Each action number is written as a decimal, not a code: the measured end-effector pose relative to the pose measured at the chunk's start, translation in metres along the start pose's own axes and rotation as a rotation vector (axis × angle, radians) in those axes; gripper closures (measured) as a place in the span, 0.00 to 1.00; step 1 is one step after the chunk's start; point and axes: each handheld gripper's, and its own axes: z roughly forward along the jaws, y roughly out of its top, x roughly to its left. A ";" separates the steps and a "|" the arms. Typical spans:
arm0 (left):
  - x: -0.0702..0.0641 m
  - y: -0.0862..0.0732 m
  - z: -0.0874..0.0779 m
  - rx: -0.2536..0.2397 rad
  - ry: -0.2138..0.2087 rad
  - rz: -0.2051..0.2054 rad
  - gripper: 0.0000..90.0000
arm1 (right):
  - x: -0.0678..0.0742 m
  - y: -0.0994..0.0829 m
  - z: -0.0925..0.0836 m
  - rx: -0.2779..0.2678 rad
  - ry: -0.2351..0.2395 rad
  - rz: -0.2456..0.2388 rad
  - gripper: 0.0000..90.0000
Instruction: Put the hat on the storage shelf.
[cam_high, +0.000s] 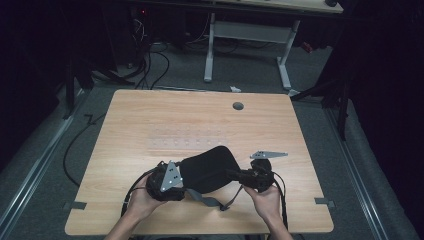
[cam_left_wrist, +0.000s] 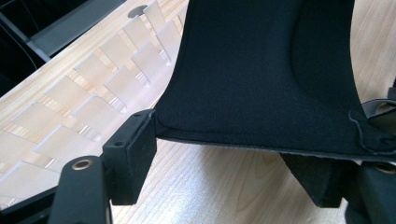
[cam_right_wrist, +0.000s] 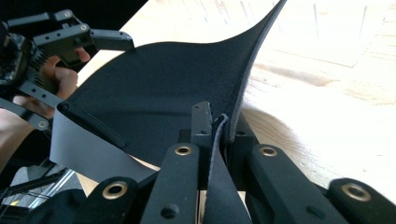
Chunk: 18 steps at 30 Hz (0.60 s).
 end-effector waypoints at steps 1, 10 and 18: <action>0.000 -0.001 0.000 0.001 0.000 0.002 0.33 | 0.000 0.000 0.000 0.000 0.000 0.000 0.95; -0.009 -0.005 0.001 0.013 -0.038 0.042 0.45 | 0.002 0.003 0.004 0.014 0.019 -0.002 0.95; -0.008 -0.004 -0.001 0.024 -0.048 0.039 0.59 | 0.002 0.003 0.007 0.025 0.044 0.016 0.94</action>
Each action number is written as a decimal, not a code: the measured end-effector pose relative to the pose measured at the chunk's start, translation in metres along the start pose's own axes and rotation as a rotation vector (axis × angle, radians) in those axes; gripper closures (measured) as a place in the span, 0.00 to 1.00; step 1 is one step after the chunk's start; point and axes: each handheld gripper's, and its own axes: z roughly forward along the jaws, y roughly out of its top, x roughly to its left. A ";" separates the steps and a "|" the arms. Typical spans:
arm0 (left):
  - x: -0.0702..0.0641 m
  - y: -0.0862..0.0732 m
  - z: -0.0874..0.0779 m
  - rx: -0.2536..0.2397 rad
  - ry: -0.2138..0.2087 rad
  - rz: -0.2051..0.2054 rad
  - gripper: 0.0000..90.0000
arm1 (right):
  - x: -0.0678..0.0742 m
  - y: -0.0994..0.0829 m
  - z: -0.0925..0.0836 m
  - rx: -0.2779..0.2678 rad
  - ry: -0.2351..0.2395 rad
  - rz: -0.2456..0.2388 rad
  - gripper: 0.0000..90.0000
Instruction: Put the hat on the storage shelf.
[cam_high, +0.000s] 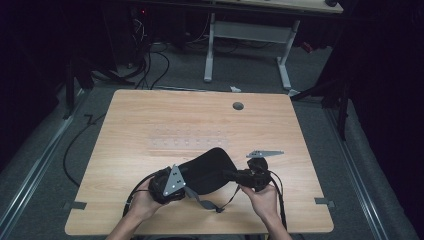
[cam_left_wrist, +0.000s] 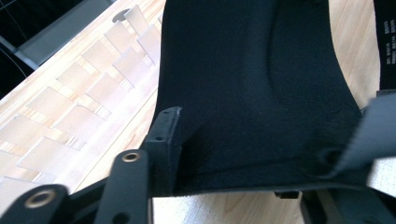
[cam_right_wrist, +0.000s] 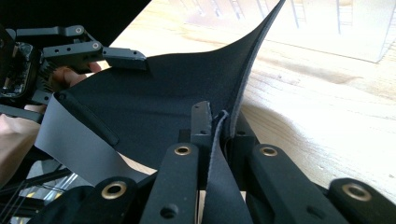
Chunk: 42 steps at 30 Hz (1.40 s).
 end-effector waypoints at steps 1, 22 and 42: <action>0.000 0.001 -0.001 0.000 -0.002 0.000 0.61 | 0.000 0.000 0.000 -0.001 0.004 0.003 0.94; -0.003 0.009 -0.019 0.042 -0.200 -0.024 0.96 | -0.007 0.006 0.004 -0.046 0.069 0.039 0.78; 0.018 0.021 -0.030 -0.029 -0.149 -0.194 0.96 | -0.038 -0.024 -0.010 -0.083 -0.174 0.001 0.59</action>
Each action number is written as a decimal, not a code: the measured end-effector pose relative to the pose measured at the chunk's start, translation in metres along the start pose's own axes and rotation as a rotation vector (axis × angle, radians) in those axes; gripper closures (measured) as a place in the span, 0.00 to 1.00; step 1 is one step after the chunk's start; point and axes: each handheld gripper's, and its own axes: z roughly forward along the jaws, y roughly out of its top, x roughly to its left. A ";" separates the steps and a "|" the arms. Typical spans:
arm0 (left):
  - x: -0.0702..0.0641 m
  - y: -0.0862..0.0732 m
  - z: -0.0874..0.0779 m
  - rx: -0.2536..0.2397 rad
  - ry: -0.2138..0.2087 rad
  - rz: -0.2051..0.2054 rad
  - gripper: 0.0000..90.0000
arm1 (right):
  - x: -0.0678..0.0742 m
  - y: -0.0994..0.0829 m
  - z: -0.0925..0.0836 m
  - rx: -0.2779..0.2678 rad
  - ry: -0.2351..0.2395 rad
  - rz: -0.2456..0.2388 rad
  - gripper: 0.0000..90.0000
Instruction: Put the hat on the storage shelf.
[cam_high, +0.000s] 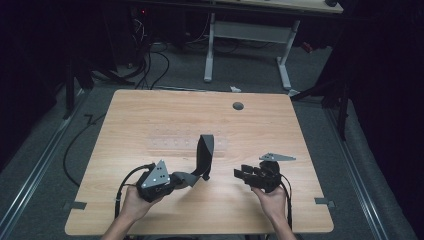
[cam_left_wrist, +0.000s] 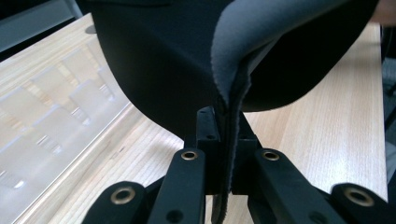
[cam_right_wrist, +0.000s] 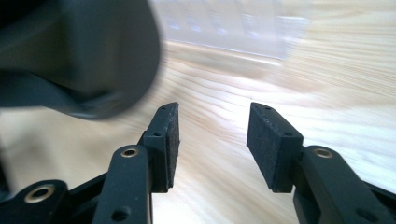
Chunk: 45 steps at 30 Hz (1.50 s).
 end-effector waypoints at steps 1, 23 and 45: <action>0.000 0.000 0.000 0.000 0.000 0.000 0.96 | 0.000 0.000 0.000 0.000 0.000 0.000 0.59; 0.028 0.026 -0.026 -0.146 0.116 -0.118 0.96 | -0.033 -0.033 0.011 -0.038 -0.407 -0.094 0.50; 0.057 0.052 -0.044 -0.267 0.217 -0.144 0.96 | -0.040 -0.032 0.019 0.022 -0.457 -0.106 0.47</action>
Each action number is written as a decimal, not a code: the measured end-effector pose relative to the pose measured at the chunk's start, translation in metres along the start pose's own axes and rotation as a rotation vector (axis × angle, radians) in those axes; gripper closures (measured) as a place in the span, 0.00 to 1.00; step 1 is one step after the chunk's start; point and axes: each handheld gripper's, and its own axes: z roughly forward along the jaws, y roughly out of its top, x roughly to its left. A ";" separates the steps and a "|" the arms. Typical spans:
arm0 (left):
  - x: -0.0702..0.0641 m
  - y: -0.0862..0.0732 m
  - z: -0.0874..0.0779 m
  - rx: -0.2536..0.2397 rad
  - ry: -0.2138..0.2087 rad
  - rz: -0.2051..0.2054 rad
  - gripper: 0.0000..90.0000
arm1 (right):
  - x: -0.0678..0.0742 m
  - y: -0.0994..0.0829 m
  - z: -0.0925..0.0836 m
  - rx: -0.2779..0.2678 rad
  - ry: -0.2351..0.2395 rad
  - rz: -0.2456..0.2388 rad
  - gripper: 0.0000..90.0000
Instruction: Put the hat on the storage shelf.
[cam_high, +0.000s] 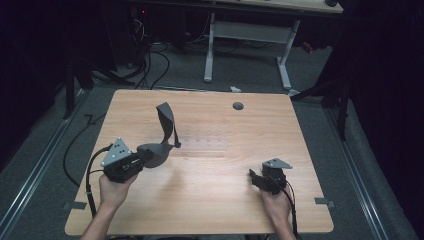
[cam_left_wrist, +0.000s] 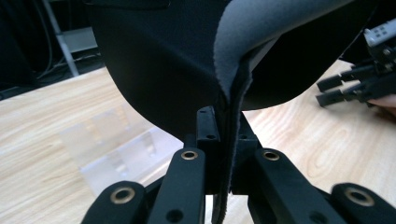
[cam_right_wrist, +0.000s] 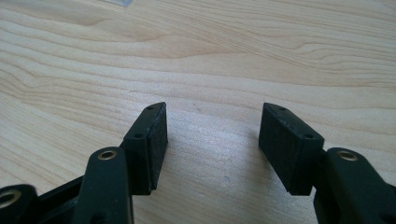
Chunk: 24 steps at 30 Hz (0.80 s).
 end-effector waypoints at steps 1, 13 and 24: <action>0.001 0.002 0.000 -0.004 0.003 0.001 0.96 | 0.000 0.000 0.000 0.000 0.000 0.000 0.47; 0.018 0.030 0.008 -0.065 0.028 0.006 0.96 | 0.000 0.000 0.000 0.000 0.001 0.000 0.47; 0.039 0.038 0.026 -0.075 0.064 0.035 0.96 | 0.000 0.000 0.000 0.003 0.001 0.000 0.46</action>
